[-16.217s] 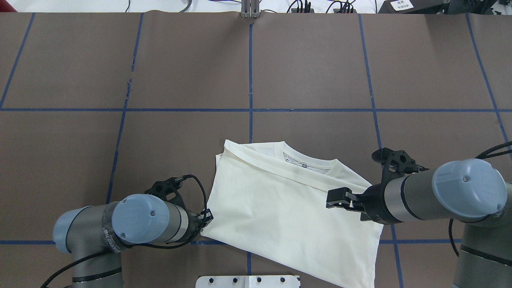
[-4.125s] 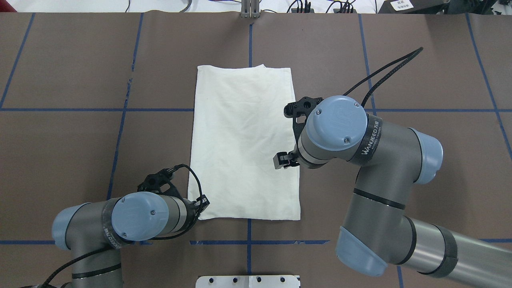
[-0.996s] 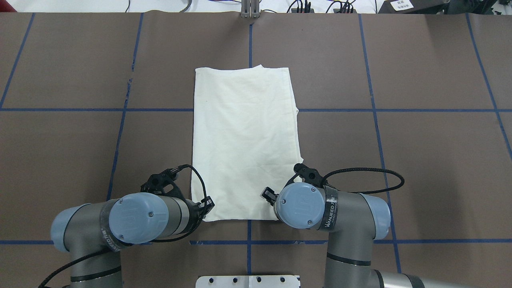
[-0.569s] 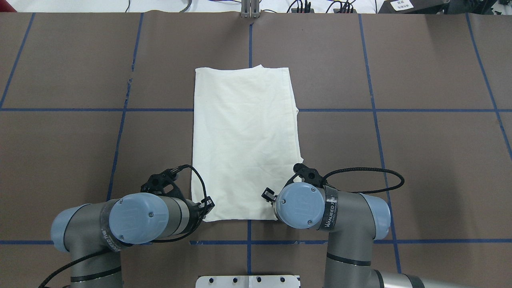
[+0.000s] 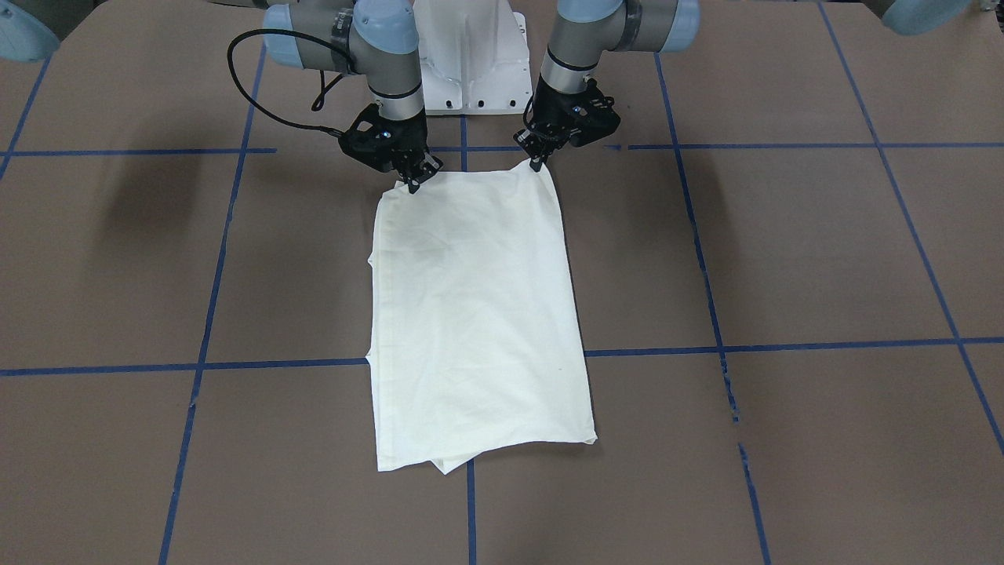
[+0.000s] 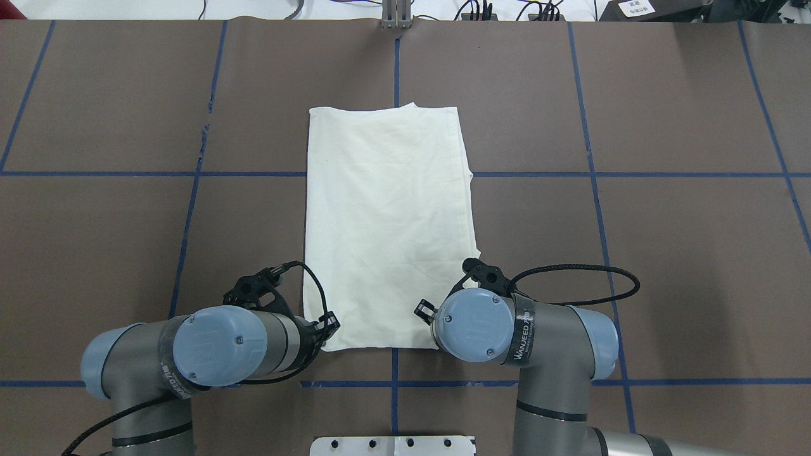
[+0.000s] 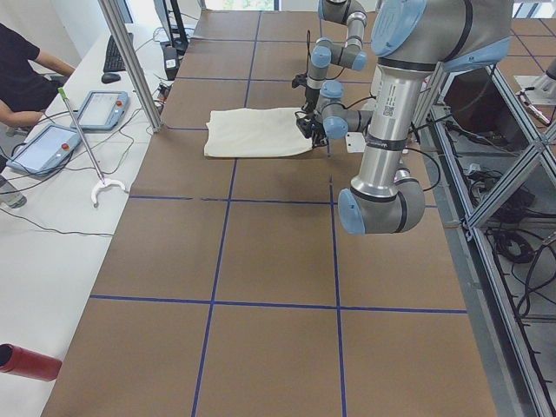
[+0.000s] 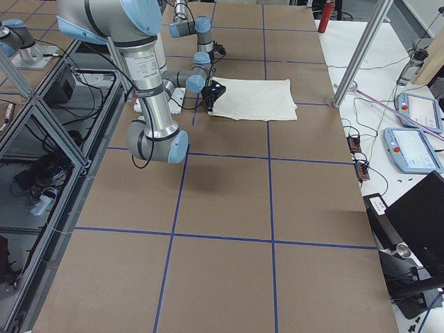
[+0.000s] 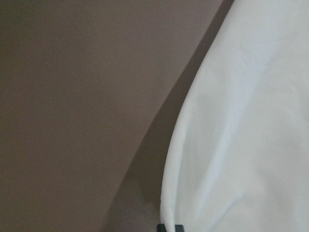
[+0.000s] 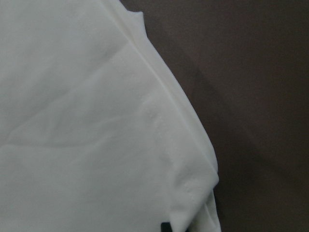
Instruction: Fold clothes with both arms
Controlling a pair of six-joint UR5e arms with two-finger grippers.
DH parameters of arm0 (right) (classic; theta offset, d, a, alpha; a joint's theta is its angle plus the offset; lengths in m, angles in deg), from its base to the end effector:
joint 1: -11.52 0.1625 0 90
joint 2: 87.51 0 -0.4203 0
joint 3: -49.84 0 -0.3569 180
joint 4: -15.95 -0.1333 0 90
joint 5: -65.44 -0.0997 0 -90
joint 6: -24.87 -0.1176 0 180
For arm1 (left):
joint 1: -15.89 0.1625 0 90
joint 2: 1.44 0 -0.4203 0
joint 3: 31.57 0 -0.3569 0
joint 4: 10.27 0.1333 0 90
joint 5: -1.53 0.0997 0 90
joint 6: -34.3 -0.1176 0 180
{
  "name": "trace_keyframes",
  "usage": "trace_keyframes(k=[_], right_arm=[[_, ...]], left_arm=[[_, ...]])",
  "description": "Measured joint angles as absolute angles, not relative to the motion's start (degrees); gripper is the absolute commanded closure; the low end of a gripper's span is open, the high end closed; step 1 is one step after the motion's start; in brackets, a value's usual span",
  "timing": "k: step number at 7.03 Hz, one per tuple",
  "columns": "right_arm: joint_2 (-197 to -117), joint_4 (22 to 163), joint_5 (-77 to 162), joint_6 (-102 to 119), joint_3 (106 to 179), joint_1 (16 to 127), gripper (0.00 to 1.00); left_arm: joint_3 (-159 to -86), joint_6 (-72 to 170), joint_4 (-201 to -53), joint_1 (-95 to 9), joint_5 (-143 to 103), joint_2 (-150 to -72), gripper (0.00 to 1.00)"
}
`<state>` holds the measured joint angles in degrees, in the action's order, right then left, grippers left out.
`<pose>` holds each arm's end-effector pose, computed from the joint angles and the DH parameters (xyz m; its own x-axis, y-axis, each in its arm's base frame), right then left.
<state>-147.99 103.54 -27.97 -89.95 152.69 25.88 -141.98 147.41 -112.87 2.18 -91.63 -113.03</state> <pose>-0.5734 -0.2772 0.3008 0.5372 0.5701 0.6216 -0.4765 0.8133 -0.3340 0.5270 -0.2591 0.3013 0.4419 -0.5112 -0.7372 0.3984 0.8481 -0.3493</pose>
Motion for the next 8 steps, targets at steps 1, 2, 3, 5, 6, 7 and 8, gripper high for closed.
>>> trace_keyframes(k=[1,2,3,5,6,7,8], right_arm=[[-148.0,102.7,-28.2,-89.9,152.7,26.3,1.00],[-148.2,101.7,-28.5,-90.0,153.0,26.6,1.00],[-148.7,101.2,-28.6,-90.1,154.1,26.8,1.00],[-152.4,101.0,-29.1,-89.9,159.9,25.7,1.00],[-154.5,101.0,-29.1,-89.9,163.3,24.3,1.00],[-156.3,100.9,-29.1,-89.8,166.2,22.2,1.00],[-157.1,100.9,-29.1,-89.8,168.2,20.4,1.00]], left_arm=[[-142.0,147.4,-112.9,2.2,-91.6,-113.0,1.00],[-142.4,147.4,-112.9,2.2,-91.6,-113.0,1.00],[-143.2,147.4,-112.7,2.2,-91.6,-112.8,1.00],[-146.8,147.4,-112.4,3.2,-91.5,-112.2,1.00],[-149.1,147.5,-112.3,5.1,-91.4,-111.3,1.00],[-151.9,147.5,-112.2,7.4,-91.3,-109.6,1.00],[-154.6,147.6,-112.2,9.4,-91.3,-107.6,1.00]])
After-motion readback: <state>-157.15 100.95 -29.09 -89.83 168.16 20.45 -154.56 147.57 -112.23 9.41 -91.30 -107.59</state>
